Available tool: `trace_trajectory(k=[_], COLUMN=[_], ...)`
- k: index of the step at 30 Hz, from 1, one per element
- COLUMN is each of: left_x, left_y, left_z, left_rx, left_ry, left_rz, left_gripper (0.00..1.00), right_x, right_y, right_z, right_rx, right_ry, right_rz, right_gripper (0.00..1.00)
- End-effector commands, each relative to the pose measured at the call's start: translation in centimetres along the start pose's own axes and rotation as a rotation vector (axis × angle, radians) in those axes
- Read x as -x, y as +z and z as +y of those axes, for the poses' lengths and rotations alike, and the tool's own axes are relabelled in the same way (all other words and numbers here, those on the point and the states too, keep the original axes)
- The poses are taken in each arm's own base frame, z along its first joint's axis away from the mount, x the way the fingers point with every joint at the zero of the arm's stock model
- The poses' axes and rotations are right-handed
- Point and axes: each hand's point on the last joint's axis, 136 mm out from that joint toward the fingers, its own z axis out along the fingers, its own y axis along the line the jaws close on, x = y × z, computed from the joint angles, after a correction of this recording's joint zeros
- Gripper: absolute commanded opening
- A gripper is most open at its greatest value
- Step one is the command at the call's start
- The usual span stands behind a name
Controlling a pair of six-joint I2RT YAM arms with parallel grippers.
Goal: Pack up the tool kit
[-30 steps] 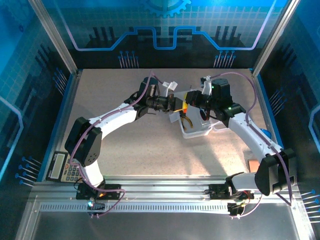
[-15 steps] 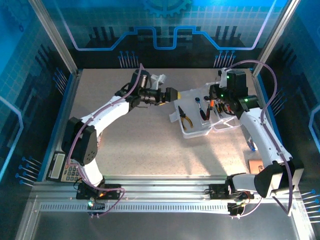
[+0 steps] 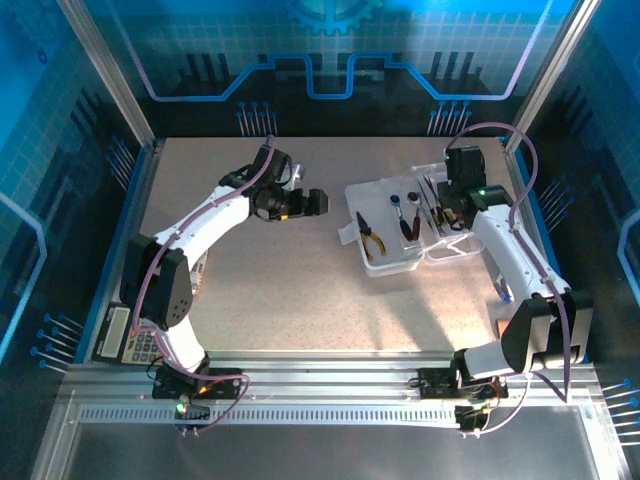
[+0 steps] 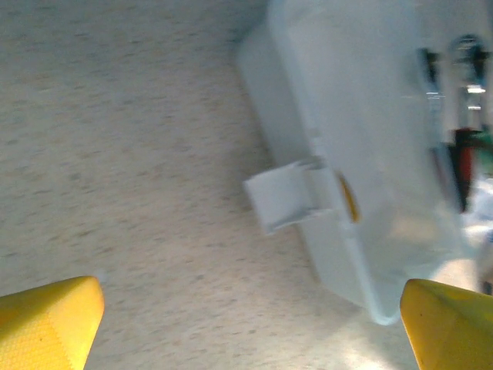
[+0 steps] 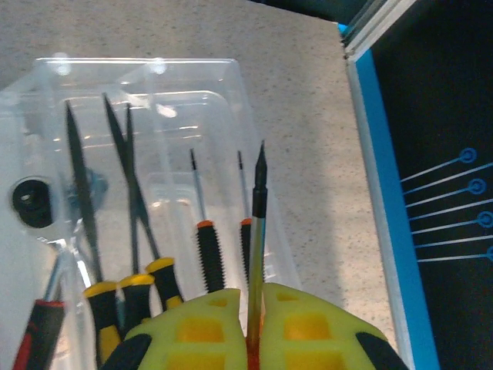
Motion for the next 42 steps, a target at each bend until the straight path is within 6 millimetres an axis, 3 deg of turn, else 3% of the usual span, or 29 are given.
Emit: trace_trajectory(k=[1,6,26,28,34,42], left_x=[-1.6,-1.8,-1.2,-1.1,-0.9,-1.0], left_y=[-0.2,-0.4,1.3,1.3,1.6,2.3], left_z=[5.5,7.6,7.6,7.6,7.4,6.9], left_rx=[0.267,0.379,0.346,0.343,0.331,0.295], left_ry=[0.016,0.045,0.037,0.036,0.033,0.016], left_rz=[0.066,0.085,0.103,0.103,0.106,0.113], left_gripper=[0.99,0.99,0.99,0.99,0.99,0.99], right_x=[0.4,-0.1,-1.9,-1.8,-1.4,-1.3], right_y=[0.8,2.4,8.1,8.1,6.9,2.4], right_z=[-2.2,-2.2,0.7,0.6,0.5,0.7], right_rx=[-0.104,-0.101,-0.040,-0.042,-0.026,0.073], right_ry=[0.000,-0.002,-0.054,-0.057,-0.052,0.016], right_rz=[-0.009,0.018,0.138,0.139,0.131,0.078], right_gripper=[0.00,0.00,0.00,0.06,0.40,0.57])
